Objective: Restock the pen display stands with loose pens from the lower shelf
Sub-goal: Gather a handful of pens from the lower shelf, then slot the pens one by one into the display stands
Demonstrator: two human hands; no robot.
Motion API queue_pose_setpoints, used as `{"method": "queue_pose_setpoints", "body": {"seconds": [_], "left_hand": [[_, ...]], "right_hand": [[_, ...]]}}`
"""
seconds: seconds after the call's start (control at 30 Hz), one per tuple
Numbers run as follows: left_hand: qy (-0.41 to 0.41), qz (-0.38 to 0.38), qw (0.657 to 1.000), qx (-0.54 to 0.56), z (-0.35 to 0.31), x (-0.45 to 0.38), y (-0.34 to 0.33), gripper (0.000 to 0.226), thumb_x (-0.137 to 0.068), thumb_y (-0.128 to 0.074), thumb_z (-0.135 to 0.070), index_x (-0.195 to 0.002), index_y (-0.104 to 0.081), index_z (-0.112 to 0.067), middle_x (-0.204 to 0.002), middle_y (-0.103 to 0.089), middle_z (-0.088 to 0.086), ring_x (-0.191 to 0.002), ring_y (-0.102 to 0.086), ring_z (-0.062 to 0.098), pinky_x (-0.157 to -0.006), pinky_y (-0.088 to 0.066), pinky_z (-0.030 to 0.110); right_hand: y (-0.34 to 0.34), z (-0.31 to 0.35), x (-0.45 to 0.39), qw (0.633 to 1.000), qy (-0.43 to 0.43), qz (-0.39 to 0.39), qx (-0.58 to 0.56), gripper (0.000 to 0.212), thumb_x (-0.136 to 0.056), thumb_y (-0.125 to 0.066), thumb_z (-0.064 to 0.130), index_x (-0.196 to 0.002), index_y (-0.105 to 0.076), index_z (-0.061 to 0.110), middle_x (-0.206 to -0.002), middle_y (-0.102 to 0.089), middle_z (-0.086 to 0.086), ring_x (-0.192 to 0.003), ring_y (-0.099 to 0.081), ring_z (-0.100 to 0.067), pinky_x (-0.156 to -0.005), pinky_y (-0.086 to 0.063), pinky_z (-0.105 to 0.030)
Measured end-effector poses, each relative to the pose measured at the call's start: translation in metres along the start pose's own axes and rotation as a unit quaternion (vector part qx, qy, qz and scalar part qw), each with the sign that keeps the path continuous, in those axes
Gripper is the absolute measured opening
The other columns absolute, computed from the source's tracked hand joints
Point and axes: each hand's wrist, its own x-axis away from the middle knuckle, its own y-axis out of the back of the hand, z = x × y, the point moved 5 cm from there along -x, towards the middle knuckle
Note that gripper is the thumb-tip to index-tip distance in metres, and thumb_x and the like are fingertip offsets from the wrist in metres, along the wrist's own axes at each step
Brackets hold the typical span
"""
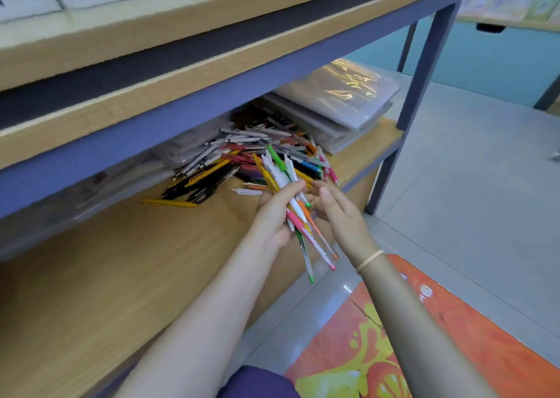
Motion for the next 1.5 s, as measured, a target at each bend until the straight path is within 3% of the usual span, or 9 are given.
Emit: {"method": "queue_pose_setpoints", "body": {"seconds": [0.2, 0.33, 0.5, 0.63, 0.77, 1.03, 1.23, 1.4, 1.5], "left_hand": [[0.004, 0.007, 1.0, -0.018, 0.024, 0.001, -0.082, 0.023, -0.09, -0.067, 0.0, -0.108, -0.054, -0.009, -0.072, -0.063, 0.011, -0.056, -0.066, 0.018, -0.052, -0.055, 0.031], [0.015, -0.01, 1.0, -0.017, 0.035, 0.028, -0.125, 0.025, -0.089, -0.066, 0.004, -0.101, -0.051, -0.013, -0.075, -0.06, 0.008, -0.054, -0.063, 0.014, -0.052, -0.051, 0.026], [0.082, 0.018, 0.996, 0.001, 0.044, 0.093, -0.178, 0.029, -0.089, -0.061, 0.01, -0.095, -0.049, -0.015, -0.063, -0.056, 0.004, -0.052, -0.058, 0.017, -0.051, -0.052, 0.029], [0.115, 0.023, 0.993, -0.005, 0.015, 0.153, -0.216, 0.031, -0.088, -0.062, 0.011, -0.098, -0.051, -0.016, -0.065, -0.056, 0.003, -0.054, -0.059, 0.019, -0.057, -0.055, 0.033], [0.144, 0.048, 0.988, 0.001, -0.033, 0.217, -0.253, 0.028, -0.081, -0.07, 0.005, -0.093, -0.053, -0.014, -0.071, -0.058, 0.011, -0.065, -0.061, 0.026, -0.072, -0.054, 0.047], [0.123, 0.146, 0.978, -0.087, -0.175, 0.356, -0.322, 0.021, -0.082, -0.071, 0.001, -0.096, -0.058, -0.006, -0.074, -0.06, 0.015, -0.061, -0.062, 0.024, -0.067, -0.052, 0.037], [0.164, 0.334, 0.882, -0.291, -0.266, 0.461, -0.304, 0.044, -0.064, -0.079, -0.007, -0.101, -0.058, 0.002, -0.081, -0.058, 0.021, -0.061, -0.059, 0.026, -0.063, -0.051, 0.036], [0.154, 0.346, 0.876, -0.299, -0.307, 0.521, -0.272, 0.05, -0.064, -0.083, -0.012, -0.104, -0.056, 0.004, -0.079, -0.059, 0.024, -0.059, -0.057, 0.028, -0.06, -0.05, 0.033], [0.146, 0.324, 0.894, -0.273, -0.328, 0.542, -0.243, 0.047, -0.066, -0.082, -0.01, -0.102, -0.055, -0.001, -0.071, -0.061, 0.015, -0.053, -0.059, 0.024, -0.055, -0.051, 0.031]], "right_hand": [[0.054, 0.004, 0.044, 0.984, -0.141, -0.058, -0.089, 0.042, -0.095, -0.061, 0.031, -0.135, -0.051, 0.021, -0.114, -0.067, -0.007, -0.084, -0.072, -0.02, -0.069, -0.059, -0.04], [0.079, 0.025, 0.094, 0.938, -0.252, -0.185, -0.152, 0.034, -0.091, -0.055, 0.051, -0.094, -0.061, 0.018, -0.075, -0.061, -0.014, -0.04, -0.047, -0.021, -0.041, -0.03, -0.02], [0.109, 0.086, 0.129, 0.876, -0.235, -0.386, -0.168, 0.029, -0.095, -0.062, 0.033, -0.083, -0.058, 0.007, -0.051, -0.033, 0.0, -0.039, -0.025, -0.012, -0.039, -0.021, -0.018], [0.126, 0.158, 0.154, 0.863, -0.216, -0.445, -0.107, 0.038, -0.091, -0.067, 0.04, -0.058, -0.056, 0.025, -0.053, -0.042, 0.008, -0.052, -0.036, -0.012, -0.053, -0.032, -0.028], [0.145, 0.264, 0.167, 0.866, -0.133, -0.475, -0.081, 0.025, -0.085, -0.076, 0.031, -0.08, -0.058, 0.015, -0.076, -0.059, 0.003, -0.065, -0.053, -0.001, -0.065, -0.043, -0.016], [0.135, 0.463, 0.203, 0.925, -0.111, -0.357, -0.065, 0.031, -0.092, -0.062, 0.048, -0.107, -0.056, 0.022, -0.106, -0.064, 0.003, -0.094, -0.061, 0.006, -0.082, -0.045, -0.011], [0.135, 0.594, 0.21, 0.965, -0.097, -0.234, -0.062, 0.053, -0.093, -0.061, 0.049, -0.136, -0.048, 0.02, -0.13, -0.057, -0.001, -0.114, -0.058, 0.0, -0.096, -0.047, -0.016], [0.083, 0.659, 0.203, 0.992, -0.065, -0.099, -0.03, 0.014, -0.097, -0.061, 0.016, -0.106, -0.069, 0.011, -0.103, -0.073, -0.006, -0.089, -0.071, -0.02, -0.085, -0.056, -0.028], [0.039, 0.67, 0.214, 0.996, -0.079, -0.034, -0.018, 0.022, -0.099, -0.056, 0.011, -0.09, -0.072, -0.002, -0.084, -0.074, -0.012, -0.073, -0.072, -0.021, -0.075, -0.058, -0.03]]}}
